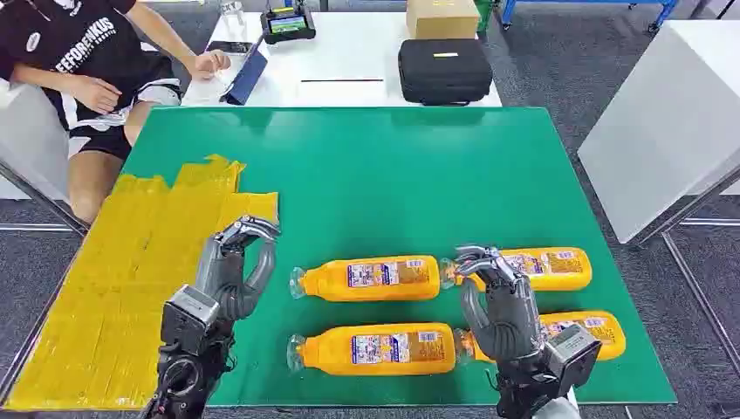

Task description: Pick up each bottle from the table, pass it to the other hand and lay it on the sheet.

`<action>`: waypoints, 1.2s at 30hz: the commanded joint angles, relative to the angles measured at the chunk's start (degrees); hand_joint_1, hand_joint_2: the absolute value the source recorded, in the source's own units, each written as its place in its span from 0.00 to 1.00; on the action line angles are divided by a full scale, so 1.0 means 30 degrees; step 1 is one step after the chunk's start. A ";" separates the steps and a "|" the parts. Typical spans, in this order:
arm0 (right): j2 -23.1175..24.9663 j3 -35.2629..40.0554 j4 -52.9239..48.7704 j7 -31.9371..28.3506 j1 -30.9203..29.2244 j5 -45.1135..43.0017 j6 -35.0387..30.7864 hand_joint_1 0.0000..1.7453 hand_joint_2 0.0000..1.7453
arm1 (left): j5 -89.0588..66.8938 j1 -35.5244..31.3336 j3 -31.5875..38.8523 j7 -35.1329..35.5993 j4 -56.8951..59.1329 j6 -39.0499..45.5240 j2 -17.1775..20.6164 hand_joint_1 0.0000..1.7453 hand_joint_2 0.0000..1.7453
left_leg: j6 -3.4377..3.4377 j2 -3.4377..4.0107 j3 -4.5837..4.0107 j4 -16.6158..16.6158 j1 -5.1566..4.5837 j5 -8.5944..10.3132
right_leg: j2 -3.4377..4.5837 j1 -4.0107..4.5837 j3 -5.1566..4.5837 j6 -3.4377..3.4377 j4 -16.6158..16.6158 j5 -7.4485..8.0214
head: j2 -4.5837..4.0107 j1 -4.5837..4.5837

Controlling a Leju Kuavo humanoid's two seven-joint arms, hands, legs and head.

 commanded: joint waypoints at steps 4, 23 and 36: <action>0.2611 0.1975 0.6292 0.0547 -0.2657 0.8495 -0.4468 1.00 1.00 | 0.1004 -0.1574 -0.0931 0.0605 0.7042 0.1097 -0.1705 1.00 1.00 | -0.0070 0.0036 0.0187 -0.0092 0.0019 -0.0004 | 0.0003 0.0017 0.0193 -0.0001 -0.0093 0.0006 | 0.0000 0.0015; 0.0141 0.2213 0.5608 0.3626 -0.4274 1.5967 -0.6619 0.00 1.00 | 0.2197 -0.2446 -0.1126 0.1426 0.6152 0.1968 -0.0975 0.00 1.00 | -0.0030 -0.0005 0.0072 -0.0025 0.0002 0.0008 | -0.0032 0.0004 0.0084 0.0005 -0.0027 -0.0003 | 0.0000 0.0000; -0.0850 0.2937 0.8186 0.5680 -0.6042 2.0169 -0.4142 0.00 1.00 | 0.2511 -0.2612 -0.1209 0.1398 0.6478 0.1629 -0.1035 0.00 1.00 | -0.0024 0.0000 0.0059 -0.0015 0.0002 0.0007 | -0.0020 0.0003 0.0071 0.0008 -0.0020 0.0000 | 0.0000 0.0000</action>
